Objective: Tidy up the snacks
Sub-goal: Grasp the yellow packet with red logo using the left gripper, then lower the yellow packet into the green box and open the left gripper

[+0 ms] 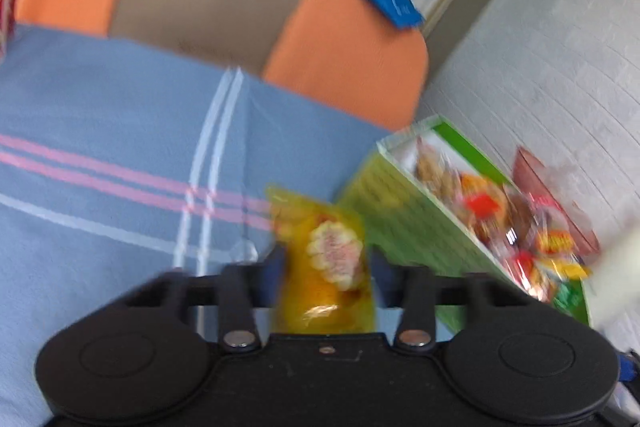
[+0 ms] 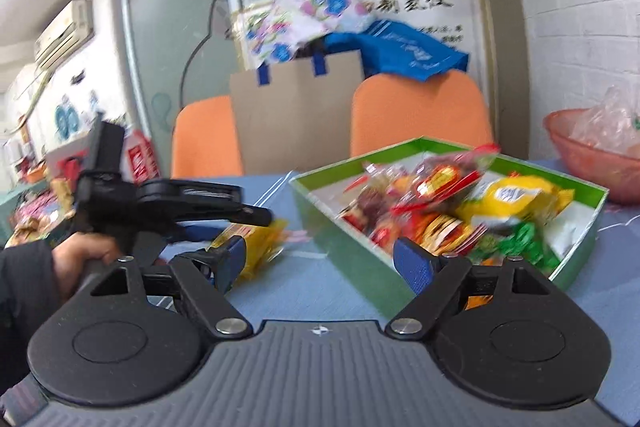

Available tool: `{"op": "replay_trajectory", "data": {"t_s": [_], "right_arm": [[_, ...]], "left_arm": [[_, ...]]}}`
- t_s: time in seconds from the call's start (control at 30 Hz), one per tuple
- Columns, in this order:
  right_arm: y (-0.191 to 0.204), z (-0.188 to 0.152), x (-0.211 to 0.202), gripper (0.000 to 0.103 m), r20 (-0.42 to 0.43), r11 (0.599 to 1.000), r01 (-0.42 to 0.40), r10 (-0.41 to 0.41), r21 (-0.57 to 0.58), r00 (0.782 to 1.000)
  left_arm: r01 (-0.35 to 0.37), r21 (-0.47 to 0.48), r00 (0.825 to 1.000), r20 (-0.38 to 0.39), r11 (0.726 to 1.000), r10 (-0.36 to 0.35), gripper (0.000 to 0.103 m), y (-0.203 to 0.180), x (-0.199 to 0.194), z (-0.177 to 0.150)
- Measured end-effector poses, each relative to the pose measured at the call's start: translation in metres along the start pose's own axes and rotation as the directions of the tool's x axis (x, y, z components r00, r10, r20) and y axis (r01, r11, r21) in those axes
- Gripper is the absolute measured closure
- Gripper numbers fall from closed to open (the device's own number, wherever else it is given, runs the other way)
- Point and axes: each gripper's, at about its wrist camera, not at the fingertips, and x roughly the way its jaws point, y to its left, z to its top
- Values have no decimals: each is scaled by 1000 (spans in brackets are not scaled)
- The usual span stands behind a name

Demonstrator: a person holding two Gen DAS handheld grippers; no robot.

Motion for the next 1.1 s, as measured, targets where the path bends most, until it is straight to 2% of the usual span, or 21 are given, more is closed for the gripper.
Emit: {"op": "replay_trajectory", "data": {"t_s": [0.07,0.17,0.23,0.27,0.3,0.33,0.47,0.57,0.67,0.77,0.8,0.87,1.0,1.1], "right_arm": [[7,-6,1,0,-31,999,-32,31,-11,999],[18,-18,1,0,-88,996,-85,84,-10,993],[24,-27,2,0,-127,993,-121,120,3,985],[28,-31,2,0,-138,991,-134,134,10,981],[32,-34,1,0,-147,989,-145,146,16,978],[35,-37,2,0,-156,988,-154,155,21,976],[45,-41,10,0,-194,982,-176,186,66,963],[53,-41,15,0,-194,980,-179,192,85,962],[56,-38,26,0,-196,984,-155,169,84,966],[56,-40,39,0,-224,988,-129,145,85,964],[57,-42,43,11,-238,989,-122,137,78,961],[57,-43,42,39,-230,993,-106,113,42,967],[50,-37,28,42,-178,991,-125,132,49,975],[49,-24,16,42,-118,994,-106,107,9,987]], "left_arm": [[36,-11,999,-19,999,-36,70,0,-10,-13],[80,43,996,-42,996,-78,69,-7,-30,-38],[108,40,993,-47,993,-106,63,-10,-47,-55],[118,34,993,-37,993,-116,44,-10,-55,-61],[122,25,992,-20,992,-121,19,-10,-64,-66],[123,12,992,-4,992,-123,12,-9,-72,-69],[177,-32,983,-44,984,-178,12,-7,-79,-66],[156,-8,986,-63,988,-156,13,-12,-74,-63],[162,-20,983,-86,987,-163,22,-10,-69,-65],[157,-29,982,-106,987,-160,26,-8,-62,-68],[152,-26,982,-106,988,-153,23,-8,-60,-70],[150,-20,985,-87,989,-151,23,-10,-62,-71],[175,4,984,-45,985,-175,24,-22,-73,-69],[207,31,978,-3,978,-207,24,-37,-80,-57]]}}
